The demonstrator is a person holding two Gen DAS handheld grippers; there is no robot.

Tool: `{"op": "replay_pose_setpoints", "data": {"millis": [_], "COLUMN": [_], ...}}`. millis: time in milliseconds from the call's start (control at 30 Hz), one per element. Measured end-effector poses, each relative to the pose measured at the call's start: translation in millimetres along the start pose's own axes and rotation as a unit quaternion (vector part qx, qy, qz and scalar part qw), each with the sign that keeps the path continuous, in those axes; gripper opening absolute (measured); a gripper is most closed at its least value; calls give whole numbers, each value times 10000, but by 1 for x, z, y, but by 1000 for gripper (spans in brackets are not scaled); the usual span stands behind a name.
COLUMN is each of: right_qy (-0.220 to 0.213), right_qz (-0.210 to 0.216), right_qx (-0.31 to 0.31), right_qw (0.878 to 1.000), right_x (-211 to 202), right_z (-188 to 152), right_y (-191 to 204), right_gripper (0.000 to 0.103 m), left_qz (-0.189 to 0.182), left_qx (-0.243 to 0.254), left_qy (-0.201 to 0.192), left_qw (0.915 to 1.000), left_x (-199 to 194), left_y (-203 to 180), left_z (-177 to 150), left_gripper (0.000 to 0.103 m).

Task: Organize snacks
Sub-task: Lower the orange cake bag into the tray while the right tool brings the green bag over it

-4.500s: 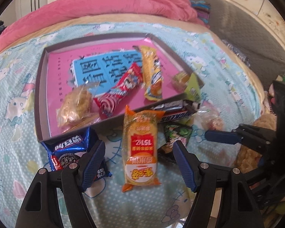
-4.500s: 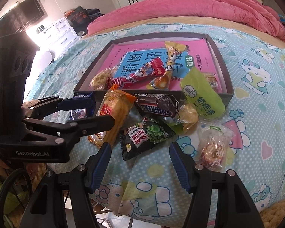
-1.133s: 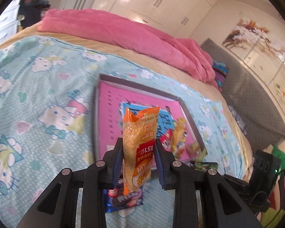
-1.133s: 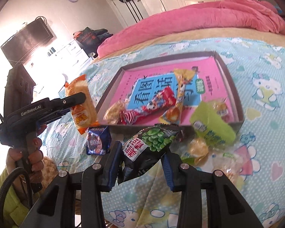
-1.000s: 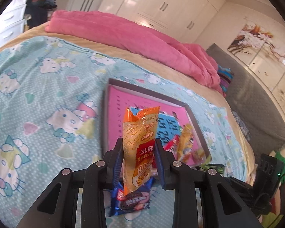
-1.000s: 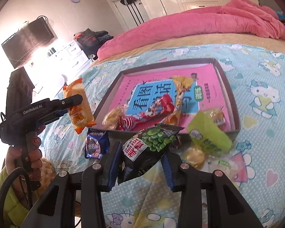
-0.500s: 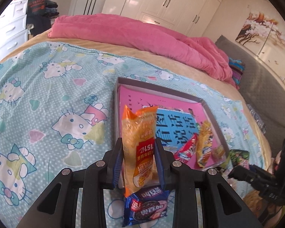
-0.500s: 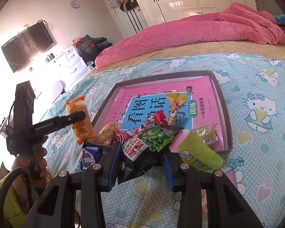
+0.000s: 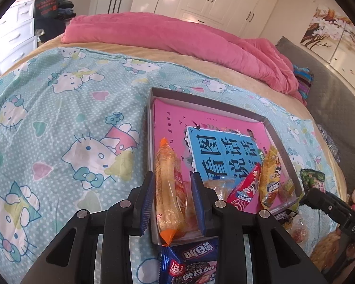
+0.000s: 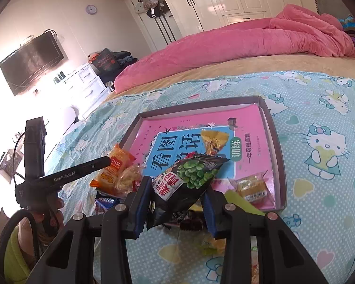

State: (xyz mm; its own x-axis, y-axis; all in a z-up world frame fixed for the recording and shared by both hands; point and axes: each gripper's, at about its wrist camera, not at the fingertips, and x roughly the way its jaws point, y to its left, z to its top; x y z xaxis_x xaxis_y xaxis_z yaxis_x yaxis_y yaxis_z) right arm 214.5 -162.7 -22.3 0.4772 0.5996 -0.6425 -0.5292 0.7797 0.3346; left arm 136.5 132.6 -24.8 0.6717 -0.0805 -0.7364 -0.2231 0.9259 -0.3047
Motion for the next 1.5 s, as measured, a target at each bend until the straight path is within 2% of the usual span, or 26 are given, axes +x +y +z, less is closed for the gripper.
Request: {"op": "replay_pose_setpoints", "data": {"millis": [433, 967, 1500], "right_qy": [51, 188, 237], "right_qz": [-224, -776, -964], "right_qx": [-78, -526, -517], "right_qw": [9997, 9954, 9937], "right_x": [17, 37, 39], "right_z": [7, 6, 5], "right_y": [-11, -14, -23], "right_gripper": [41, 41, 42], "left_qz": [-11, -116, -251], "left_qx": [130, 199, 235], "left_qy": [121, 218, 278], "left_qw": [9998, 9995, 9990], "left_x": [9, 14, 17], "left_y": [-9, -15, -19], "left_z": [-3, -6, -8], "left_gripper": [32, 32, 32]}}
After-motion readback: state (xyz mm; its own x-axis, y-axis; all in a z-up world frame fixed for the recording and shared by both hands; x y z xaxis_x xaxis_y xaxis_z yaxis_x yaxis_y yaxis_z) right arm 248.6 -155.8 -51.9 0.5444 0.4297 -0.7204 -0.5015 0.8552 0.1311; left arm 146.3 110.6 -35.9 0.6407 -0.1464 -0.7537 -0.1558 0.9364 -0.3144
